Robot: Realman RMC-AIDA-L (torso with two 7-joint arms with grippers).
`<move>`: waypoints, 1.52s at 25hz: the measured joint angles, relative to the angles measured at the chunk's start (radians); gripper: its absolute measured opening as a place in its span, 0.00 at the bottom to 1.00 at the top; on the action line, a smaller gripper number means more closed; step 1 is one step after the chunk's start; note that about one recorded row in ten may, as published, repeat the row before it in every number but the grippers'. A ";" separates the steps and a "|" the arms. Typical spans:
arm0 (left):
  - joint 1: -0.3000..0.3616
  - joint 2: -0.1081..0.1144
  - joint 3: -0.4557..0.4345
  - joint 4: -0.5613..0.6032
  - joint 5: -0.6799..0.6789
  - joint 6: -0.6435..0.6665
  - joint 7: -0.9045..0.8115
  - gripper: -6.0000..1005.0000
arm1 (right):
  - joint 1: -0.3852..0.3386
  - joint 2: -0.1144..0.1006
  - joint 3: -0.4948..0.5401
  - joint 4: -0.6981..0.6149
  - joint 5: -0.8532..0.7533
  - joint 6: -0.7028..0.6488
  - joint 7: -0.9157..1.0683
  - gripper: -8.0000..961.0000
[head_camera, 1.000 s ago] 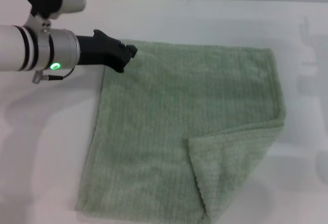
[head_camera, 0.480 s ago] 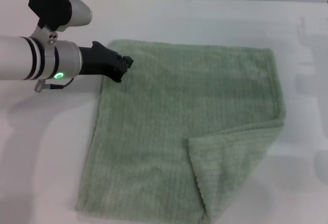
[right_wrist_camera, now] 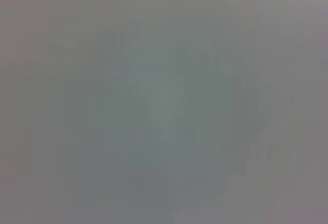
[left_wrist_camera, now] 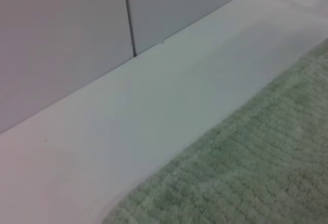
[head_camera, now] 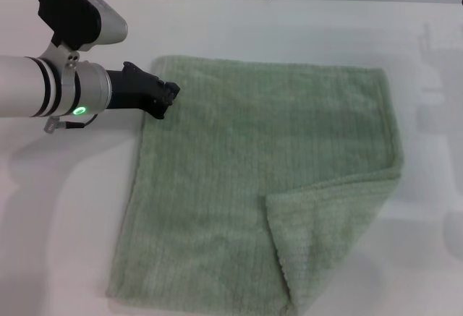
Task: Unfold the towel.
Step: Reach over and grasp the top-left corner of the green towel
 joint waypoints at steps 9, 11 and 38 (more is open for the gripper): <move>-0.012 -0.004 -0.001 -0.032 -0.016 -0.040 0.032 0.01 | 0.000 0.000 -0.001 0.000 -0.004 -0.002 0.000 0.70; -0.017 -0.005 -0.001 -0.039 -0.046 -0.063 0.059 0.01 | 0.000 0.000 -0.001 0.000 -0.004 -0.002 0.000 0.70; -0.144 0.005 -0.180 -0.345 -0.238 -0.112 0.401 0.01 | 0.012 -0.002 -0.002 -0.008 -0.004 -0.022 -0.001 0.70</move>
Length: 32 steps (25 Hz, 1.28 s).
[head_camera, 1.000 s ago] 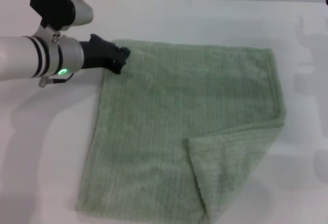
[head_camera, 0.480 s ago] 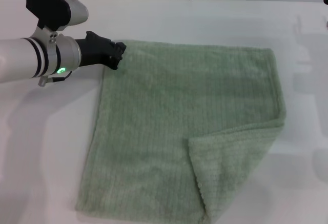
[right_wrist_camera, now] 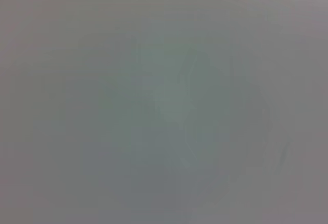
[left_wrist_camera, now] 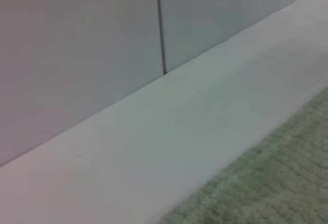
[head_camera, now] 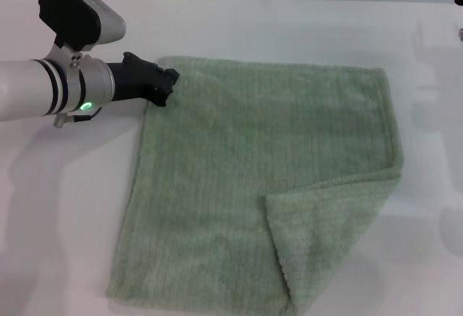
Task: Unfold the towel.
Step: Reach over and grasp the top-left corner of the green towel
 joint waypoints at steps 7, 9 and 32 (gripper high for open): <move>-0.006 0.000 0.002 -0.008 0.001 0.001 0.001 0.01 | 0.002 0.000 0.000 0.000 0.000 -0.005 0.000 0.70; -0.011 0.000 0.002 -0.016 0.001 -0.001 0.005 0.01 | 0.002 0.000 0.000 0.000 0.000 -0.005 0.000 0.70; -0.030 -0.004 0.009 -0.059 0.002 -0.039 0.027 0.01 | 0.003 0.000 0.000 0.000 -0.001 -0.005 -0.003 0.70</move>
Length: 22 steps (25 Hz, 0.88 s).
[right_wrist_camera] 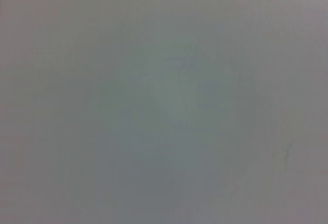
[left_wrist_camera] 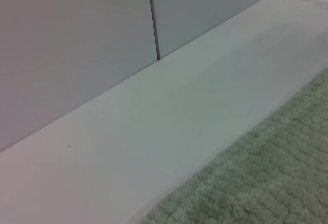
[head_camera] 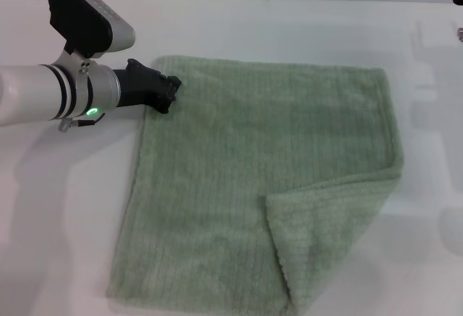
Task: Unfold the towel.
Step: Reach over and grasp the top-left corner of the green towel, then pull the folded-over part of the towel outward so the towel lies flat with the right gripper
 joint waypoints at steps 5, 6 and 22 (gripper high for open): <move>-0.002 0.001 0.000 -0.001 0.001 -0.002 0.002 0.01 | 0.002 -0.001 0.000 0.000 0.000 -0.007 0.000 0.70; -0.002 0.001 0.000 -0.001 0.001 -0.002 0.002 0.01 | 0.002 -0.001 0.000 -0.003 0.000 -0.010 0.000 0.70; -0.003 0.004 -0.010 0.000 0.001 -0.001 0.003 0.01 | -0.031 -0.007 0.057 -0.310 -0.002 -0.312 -0.265 0.70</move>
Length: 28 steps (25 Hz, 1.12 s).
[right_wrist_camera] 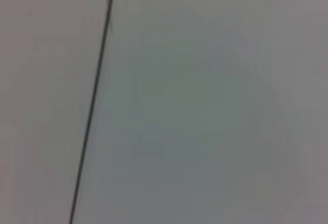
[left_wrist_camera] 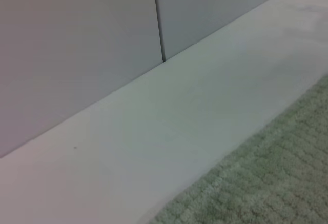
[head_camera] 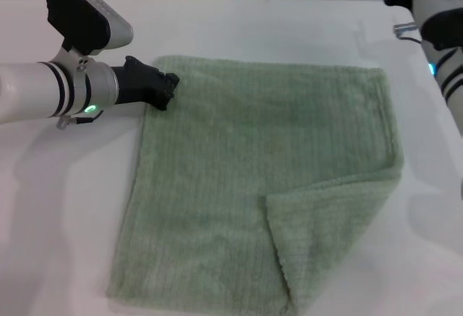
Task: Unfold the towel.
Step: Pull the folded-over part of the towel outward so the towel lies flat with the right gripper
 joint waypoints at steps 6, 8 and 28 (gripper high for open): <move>-0.001 0.000 0.000 0.000 0.000 0.000 0.000 0.01 | -0.055 0.003 0.147 -0.188 0.000 -0.239 -0.173 0.70; -0.001 0.000 0.000 0.000 0.000 0.000 0.000 0.01 | -0.080 0.005 0.208 -0.263 0.002 -0.359 -0.237 0.70; -0.002 0.000 0.000 0.000 0.000 0.000 0.000 0.01 | -0.086 -0.007 0.834 -0.617 -0.099 -1.693 -0.194 0.70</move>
